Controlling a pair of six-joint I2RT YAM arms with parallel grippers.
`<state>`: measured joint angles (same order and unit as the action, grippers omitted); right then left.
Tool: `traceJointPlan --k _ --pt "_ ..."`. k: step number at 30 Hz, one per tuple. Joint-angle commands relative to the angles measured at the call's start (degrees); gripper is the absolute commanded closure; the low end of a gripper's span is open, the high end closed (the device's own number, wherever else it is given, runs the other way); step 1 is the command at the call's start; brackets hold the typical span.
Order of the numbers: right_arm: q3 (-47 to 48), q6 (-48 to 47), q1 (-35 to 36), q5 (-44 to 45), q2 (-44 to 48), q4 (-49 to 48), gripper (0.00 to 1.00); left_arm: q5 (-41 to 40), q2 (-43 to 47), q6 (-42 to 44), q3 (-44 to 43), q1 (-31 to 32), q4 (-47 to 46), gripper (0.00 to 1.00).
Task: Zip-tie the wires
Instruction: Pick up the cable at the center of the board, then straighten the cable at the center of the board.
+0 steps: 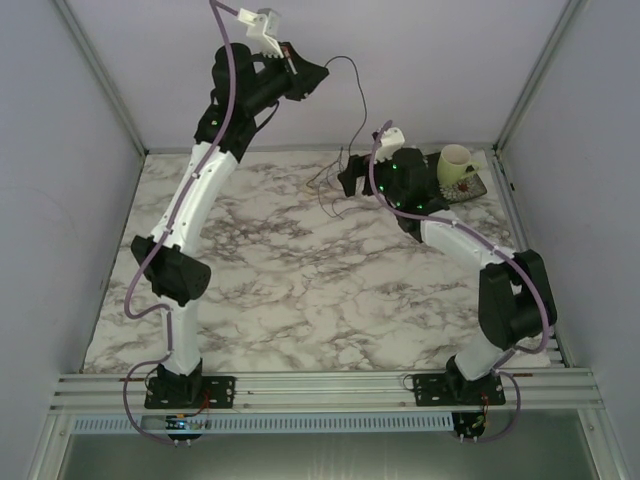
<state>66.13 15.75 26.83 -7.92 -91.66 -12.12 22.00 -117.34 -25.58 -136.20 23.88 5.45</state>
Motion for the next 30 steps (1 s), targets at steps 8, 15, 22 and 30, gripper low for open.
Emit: traceJointPlan --k 8,15,22,30 --pt "7.2 3.1 1.8 -1.8 -11.2 -13.4 0.26 -0.3 7.1 -3.2 -0.2 -1.5 0.4 1.0" --pt "8.0 1.7 1.3 -0.2 -15.3 -17.9 0.49 2.8 10.0 -8.1 -0.1 -6.1 -0.2 1.0" --pt "12.6 2.2 1.2 -5.2 -18.5 -18.4 0.52 3.6 12.3 -7.9 0.4 -7.8 2.1 1.0" --pt "1.6 -0.1 1.1 -14.2 -10.6 -19.3 0.29 3.0 12.3 -8.5 0.6 -8.8 2.3 1.0"
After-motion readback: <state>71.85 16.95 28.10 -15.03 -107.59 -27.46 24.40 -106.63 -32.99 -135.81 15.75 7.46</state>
